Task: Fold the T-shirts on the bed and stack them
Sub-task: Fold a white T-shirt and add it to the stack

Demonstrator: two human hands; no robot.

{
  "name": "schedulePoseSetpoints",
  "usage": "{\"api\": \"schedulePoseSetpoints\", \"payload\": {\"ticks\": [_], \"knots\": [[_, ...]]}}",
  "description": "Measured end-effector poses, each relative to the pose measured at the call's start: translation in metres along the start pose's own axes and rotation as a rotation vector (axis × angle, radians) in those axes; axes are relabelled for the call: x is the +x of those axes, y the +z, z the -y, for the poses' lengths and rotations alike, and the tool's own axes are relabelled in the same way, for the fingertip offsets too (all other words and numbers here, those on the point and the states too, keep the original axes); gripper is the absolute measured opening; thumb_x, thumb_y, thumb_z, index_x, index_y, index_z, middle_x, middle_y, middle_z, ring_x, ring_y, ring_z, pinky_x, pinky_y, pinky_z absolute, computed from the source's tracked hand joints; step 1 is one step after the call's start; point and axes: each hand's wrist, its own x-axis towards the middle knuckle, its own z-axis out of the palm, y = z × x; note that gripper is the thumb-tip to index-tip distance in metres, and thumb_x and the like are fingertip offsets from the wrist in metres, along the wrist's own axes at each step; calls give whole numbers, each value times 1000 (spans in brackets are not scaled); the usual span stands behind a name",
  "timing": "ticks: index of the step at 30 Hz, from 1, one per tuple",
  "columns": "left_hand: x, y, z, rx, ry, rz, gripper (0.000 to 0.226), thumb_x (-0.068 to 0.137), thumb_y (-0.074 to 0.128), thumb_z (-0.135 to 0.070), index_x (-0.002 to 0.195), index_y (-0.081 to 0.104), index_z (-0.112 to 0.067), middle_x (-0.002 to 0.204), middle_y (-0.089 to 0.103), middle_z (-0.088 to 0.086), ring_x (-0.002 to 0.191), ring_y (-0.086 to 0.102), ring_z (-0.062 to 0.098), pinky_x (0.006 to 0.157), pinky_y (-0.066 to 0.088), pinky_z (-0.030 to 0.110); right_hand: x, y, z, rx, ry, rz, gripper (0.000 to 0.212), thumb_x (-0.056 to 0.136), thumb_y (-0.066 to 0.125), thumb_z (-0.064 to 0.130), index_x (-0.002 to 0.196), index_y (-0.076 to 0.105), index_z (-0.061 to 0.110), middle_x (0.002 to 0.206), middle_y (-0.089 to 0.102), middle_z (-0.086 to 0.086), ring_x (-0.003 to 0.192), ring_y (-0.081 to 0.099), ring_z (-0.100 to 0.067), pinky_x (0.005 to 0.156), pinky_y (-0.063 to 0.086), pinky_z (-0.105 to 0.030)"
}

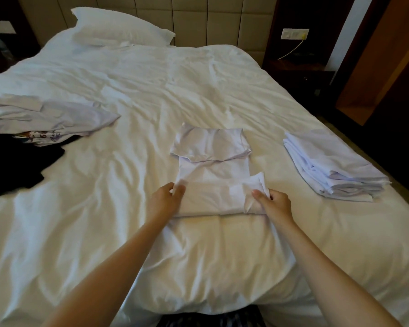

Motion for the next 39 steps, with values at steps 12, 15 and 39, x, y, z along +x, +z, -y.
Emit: {"api": "schedulePoseSetpoints", "payload": {"ticks": [12, 15, 39], "knots": [[43, -18, -15, 26, -2, -108, 49, 82, 61, -45, 115, 43, -14, 118, 53, 3, 98, 55, 23, 78, 39, 32, 54, 1, 38, -74, 234, 0, 47, 78, 65, 32, 117, 50, 11, 120, 54, -9, 107, 53, -27, 77, 38, -28], [71, -22, -31, 8, 85, -134, 43, 87, 56, -36, 119, 44, -10, 122, 50, 9, 107, 52, 27, 84, 40, 35, 86, 9, 54, -19, 217, 28, 54, 81, 65, 33, 126, 47, 9, 128, 51, -9, 113, 51, -25, 80, 38, -28], [222, 14, -69, -310, -297, 331, 55, 73, 79, -32, 108, 43, -8, 87, 52, 7, 74, 53, 21, 80, 48, 36, 201, 60, 54, 362, 232, 266, 24, 78, 70, 4, 100, 61, 9, 86, 67, -8, 75, 63, -25, 69, 52, -30]]}}
